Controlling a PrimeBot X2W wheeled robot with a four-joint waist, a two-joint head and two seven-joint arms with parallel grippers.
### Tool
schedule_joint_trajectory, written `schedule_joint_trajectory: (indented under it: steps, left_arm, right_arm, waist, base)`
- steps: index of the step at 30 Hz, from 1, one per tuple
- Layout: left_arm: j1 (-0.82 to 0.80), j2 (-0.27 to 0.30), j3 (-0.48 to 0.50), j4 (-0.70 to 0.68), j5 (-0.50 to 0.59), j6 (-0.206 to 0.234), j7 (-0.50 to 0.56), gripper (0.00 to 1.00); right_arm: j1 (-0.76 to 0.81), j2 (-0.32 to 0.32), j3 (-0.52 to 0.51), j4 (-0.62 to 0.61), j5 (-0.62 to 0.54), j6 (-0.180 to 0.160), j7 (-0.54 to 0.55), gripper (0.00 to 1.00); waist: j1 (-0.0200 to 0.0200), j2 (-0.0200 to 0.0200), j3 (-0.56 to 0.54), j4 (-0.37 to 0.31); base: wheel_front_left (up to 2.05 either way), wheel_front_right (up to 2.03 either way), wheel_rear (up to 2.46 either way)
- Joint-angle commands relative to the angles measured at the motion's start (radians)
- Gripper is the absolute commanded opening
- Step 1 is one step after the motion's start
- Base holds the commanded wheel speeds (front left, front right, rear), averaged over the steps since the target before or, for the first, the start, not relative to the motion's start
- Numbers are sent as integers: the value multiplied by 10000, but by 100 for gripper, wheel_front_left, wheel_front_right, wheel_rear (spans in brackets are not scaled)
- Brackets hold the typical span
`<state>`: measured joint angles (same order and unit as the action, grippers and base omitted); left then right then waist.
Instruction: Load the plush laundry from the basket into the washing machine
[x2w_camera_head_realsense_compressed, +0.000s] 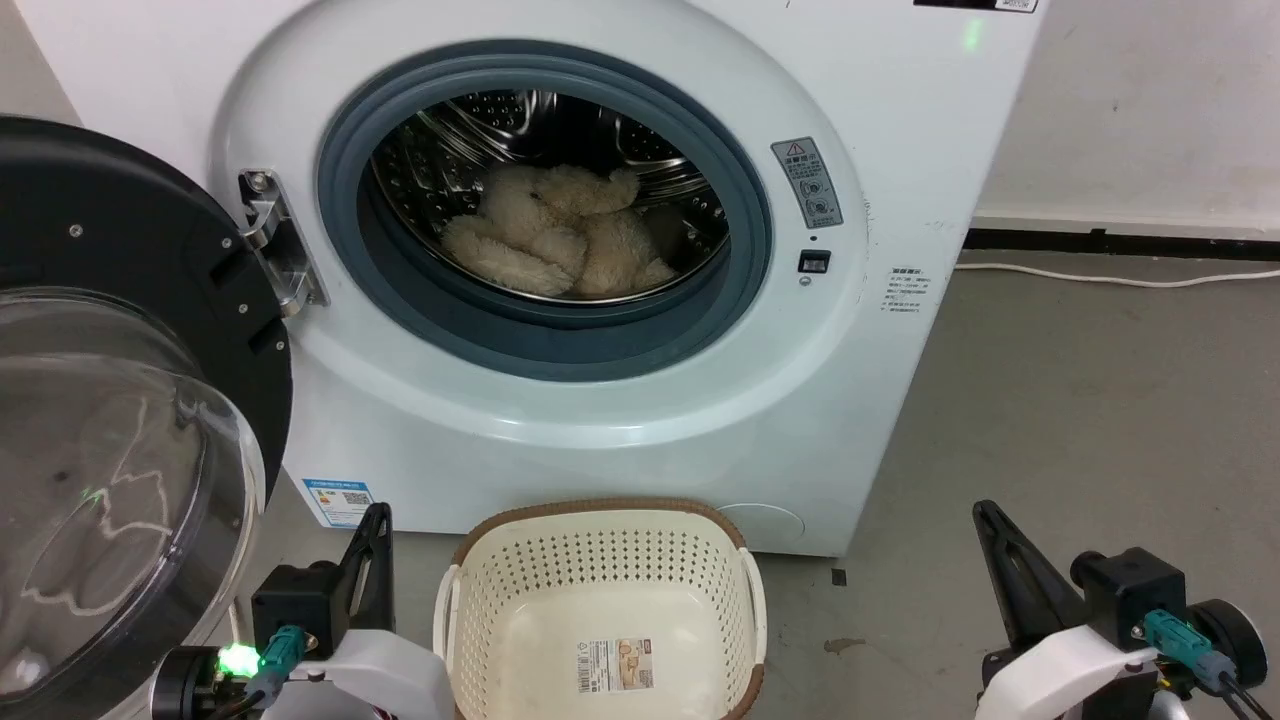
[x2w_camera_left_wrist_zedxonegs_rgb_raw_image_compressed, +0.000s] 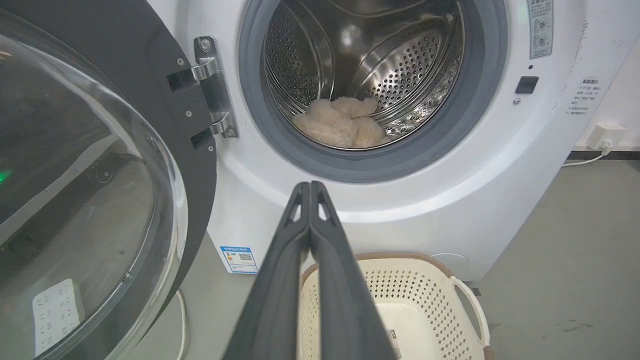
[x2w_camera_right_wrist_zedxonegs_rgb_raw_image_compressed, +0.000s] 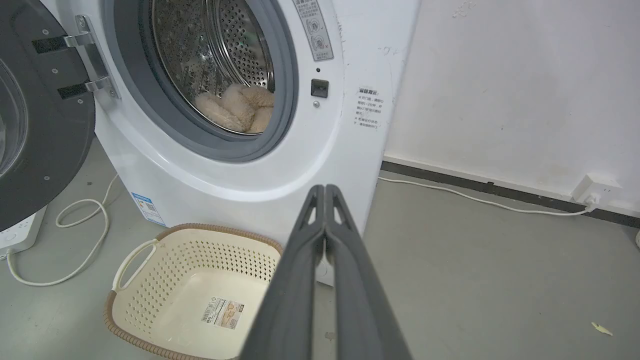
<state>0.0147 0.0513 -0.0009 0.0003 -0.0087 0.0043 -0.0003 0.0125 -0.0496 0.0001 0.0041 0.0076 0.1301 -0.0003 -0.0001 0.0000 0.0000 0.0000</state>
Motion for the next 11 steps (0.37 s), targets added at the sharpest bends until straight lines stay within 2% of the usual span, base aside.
schedule_joint_trajectory:
  steps: [1, 11]
  left_arm:
    - [-147, -11, 9, -3, 87, -43, 3, 0]
    - [-147, -11, 9, -3, 87, -43, 3, 0]
  right_arm:
    - [-125, -6, -1, -41, -76, 6, 3, 0]
    - [-125, -6, -1, -41, -76, 6, 3, 0]
  waist:
    - [1, 0, 0, 0]
    - [1, 0, 0, 0]
  base:
    - [0, 0, 0]
    - [0, 0, 0]
